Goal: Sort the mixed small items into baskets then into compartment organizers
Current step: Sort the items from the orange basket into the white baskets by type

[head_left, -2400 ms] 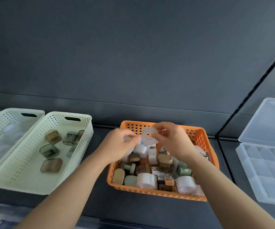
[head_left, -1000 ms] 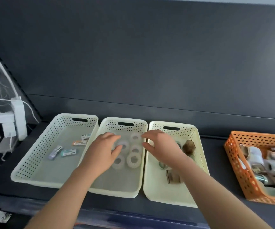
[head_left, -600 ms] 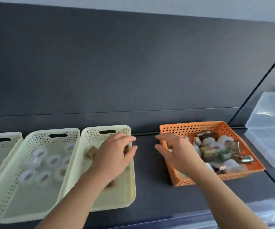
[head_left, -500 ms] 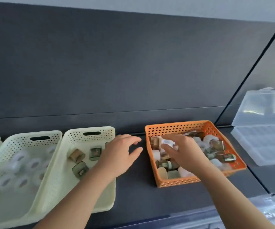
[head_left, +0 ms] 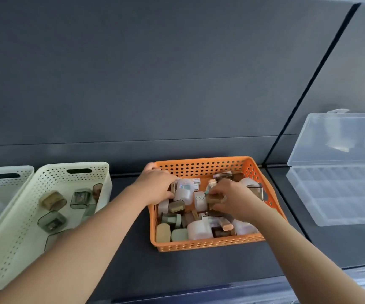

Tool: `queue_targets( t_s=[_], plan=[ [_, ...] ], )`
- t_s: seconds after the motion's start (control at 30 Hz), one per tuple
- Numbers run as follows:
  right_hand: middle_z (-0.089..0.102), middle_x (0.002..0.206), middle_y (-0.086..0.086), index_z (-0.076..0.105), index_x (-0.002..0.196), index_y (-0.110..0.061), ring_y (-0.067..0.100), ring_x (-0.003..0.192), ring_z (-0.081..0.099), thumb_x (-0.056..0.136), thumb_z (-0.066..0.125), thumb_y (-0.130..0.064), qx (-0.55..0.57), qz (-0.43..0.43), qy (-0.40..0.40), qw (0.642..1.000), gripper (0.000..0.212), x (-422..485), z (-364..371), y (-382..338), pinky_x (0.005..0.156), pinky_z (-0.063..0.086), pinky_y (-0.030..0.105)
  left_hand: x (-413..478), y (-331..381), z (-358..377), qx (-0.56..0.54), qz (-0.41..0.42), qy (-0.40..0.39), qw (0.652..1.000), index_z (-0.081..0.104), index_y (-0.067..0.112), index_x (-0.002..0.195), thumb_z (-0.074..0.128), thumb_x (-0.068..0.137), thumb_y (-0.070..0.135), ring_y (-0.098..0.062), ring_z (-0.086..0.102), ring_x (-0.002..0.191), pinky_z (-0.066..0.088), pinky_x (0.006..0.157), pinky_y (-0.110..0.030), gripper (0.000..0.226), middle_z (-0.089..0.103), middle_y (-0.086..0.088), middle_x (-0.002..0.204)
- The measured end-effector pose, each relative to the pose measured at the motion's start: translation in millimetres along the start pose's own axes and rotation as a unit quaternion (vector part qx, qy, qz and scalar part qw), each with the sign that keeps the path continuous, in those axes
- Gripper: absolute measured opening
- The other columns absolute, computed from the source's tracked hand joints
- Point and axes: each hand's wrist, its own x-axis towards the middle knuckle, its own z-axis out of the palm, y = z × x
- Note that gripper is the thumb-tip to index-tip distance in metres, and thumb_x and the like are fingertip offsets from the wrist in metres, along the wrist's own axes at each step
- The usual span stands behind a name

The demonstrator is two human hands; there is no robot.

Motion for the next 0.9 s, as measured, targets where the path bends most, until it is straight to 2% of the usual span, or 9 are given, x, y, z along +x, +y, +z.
queue_targets(
  t_s=[0.1,0.17,0.23,0.33,0.43,0.5,0.6,0.73,0.9],
  plan=[
    [0.055,0.116,-0.002,0.06,0.12,-0.023,0.016,0.098,0.056,0.083,0.07,-0.023,0.043,0.001,0.003,0.999,0.038,1,-2,5,0.084,0.05,0.029,-8,2,-9,-0.079,-0.013,0.015,0.997,0.047,0.029,0.133,0.058,0.09,0.043,-0.019,0.044,0.12,0.028,0.104,-0.033,0.047,0.051,0.005,0.13],
    [0.052,0.113,-0.005,0.06,0.119,-0.023,0.014,0.096,0.056,0.083,0.07,-0.018,0.099,-0.007,0.025,0.995,0.038,-1,-6,11,0.079,0.047,0.021,-17,4,-15,-0.189,-0.031,0.034,0.981,0.045,0.028,0.131,0.059,0.089,0.04,-0.012,0.049,0.112,0.039,0.09,-0.027,0.046,0.047,0.008,0.13],
    [0.05,0.114,-0.008,0.06,0.119,-0.026,0.012,0.098,0.056,0.084,0.069,-0.015,0.146,-0.009,0.045,0.988,0.038,-2,-11,14,0.071,0.043,0.011,-26,8,-21,-0.275,-0.05,0.056,0.959,0.043,0.03,0.123,0.06,0.087,0.037,-0.005,0.053,0.096,0.041,0.074,-0.022,0.04,0.051,0.01,0.117],
    [0.051,0.121,-0.007,0.059,0.12,-0.031,0.013,0.103,0.057,0.085,0.067,-0.016,0.174,-0.016,0.052,0.983,0.039,-1,-14,12,0.07,0.043,0.01,-33,17,-26,-0.315,-0.057,0.054,0.946,0.046,0.029,0.106,0.06,0.082,0.027,-0.006,0.05,0.069,0.037,0.058,-0.024,0.027,0.054,0.009,0.087],
    [0.055,0.115,-0.01,0.058,0.124,-0.026,0.008,0.101,0.056,0.086,0.066,-0.013,0.169,-0.037,0.053,0.984,0.041,-2,-16,9,0.067,0.04,0.003,-32,27,-26,-0.27,-0.051,0.037,0.961,0.056,0.029,0.081,0.067,0.076,0.034,-0.007,0.056,0.078,0.045,0.064,-0.028,0.013,0.057,0.013,0.084],
    [0.057,0.108,-0.015,0.059,0.122,-0.026,0.006,0.098,0.057,0.085,0.067,-0.011,0.184,-0.041,0.051,0.981,0.041,-5,-16,12,0.07,0.044,0.004,-31,32,-22,-0.258,-0.042,-0.001,0.965,0.062,0.031,0.075,0.072,0.072,0.048,-0.005,0.057,0.089,0.05,0.076,-0.033,0.02,0.061,0.016,0.09],
    [0.06,0.111,-0.013,0.06,0.121,-0.026,0.007,0.102,0.059,0.084,0.068,-0.01,0.212,-0.04,0.048,0.975,0.041,-10,-14,18,0.083,0.049,0.016,-35,36,-22,-0.209,-0.013,-0.071,0.975,0.068,0.036,0.095,0.075,0.073,0.046,-0.005,0.056,0.097,0.05,0.084,-0.033,0.025,0.061,0.019,0.103],
    [0.06,0.103,-0.018,0.061,0.118,-0.027,0.002,0.095,0.058,0.083,0.068,-0.006,0.241,-0.048,0.065,0.967,0.041,-15,-9,17,0.078,0.045,0.004,-42,30,-22,-0.107,-0.013,-0.107,0.988,0.063,0.038,0.117,0.073,0.076,0.042,-0.008,0.054,0.102,0.047,0.08,-0.025,0.042,0.059,0.019,0.114],
    [0.062,0.111,-0.008,0.059,0.124,-0.023,0.009,0.101,0.061,0.086,0.066,-0.007,0.25,-0.049,0.054,0.965,0.042,-16,-3,12,0.087,0.052,0.021,-36,39,-17,-0.037,-0.016,-0.1,0.994,0.067,0.034,0.11,0.072,0.077,0.047,-0.013,0.054,0.087,0.042,0.066,-0.025,0.036,0.058,0.013,0.094]
  ],
)
